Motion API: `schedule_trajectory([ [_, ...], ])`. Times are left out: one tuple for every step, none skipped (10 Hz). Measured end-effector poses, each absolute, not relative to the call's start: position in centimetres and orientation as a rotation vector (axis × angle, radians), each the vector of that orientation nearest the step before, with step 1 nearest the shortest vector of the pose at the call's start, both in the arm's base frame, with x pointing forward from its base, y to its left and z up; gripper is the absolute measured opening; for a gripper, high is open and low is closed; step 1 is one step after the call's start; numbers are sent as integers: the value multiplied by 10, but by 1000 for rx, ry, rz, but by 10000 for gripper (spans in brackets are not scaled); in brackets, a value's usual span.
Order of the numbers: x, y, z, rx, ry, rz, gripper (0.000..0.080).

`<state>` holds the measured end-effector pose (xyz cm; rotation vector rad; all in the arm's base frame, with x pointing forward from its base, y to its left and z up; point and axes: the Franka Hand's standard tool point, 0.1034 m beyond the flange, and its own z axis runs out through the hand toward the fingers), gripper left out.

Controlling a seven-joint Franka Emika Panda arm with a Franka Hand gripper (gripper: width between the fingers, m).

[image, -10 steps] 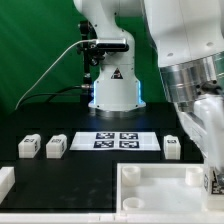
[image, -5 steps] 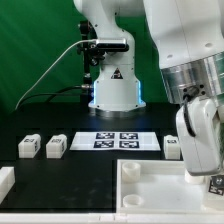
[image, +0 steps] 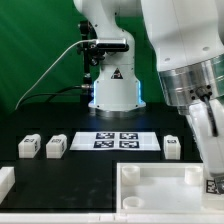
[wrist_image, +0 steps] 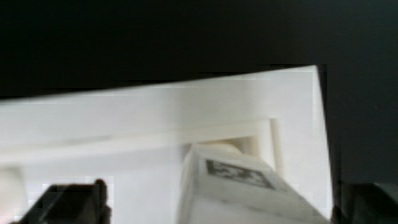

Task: Assemble one leg

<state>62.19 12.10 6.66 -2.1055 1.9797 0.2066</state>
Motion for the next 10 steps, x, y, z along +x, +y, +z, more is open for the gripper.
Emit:
schedule_trajectory([
  [621,122,68,-2272,1822,211,644],
  [623,120,67,-2300,1775,182,644],
  [622,120,67,-2383,1656,163,649],
  [621,120,66,-2465,1540,151,648],
  [620,121,66,-2669,1281,117,648],
  [621,123,66,-2793,1051,78,648],
  [622,124,67,-2836,938,67,648],
  [621,123,66,-2833,943,68,648],
  [621,123,66,-2833,942,68,524],
  [621,123,66,-2832,945,68,384],
])
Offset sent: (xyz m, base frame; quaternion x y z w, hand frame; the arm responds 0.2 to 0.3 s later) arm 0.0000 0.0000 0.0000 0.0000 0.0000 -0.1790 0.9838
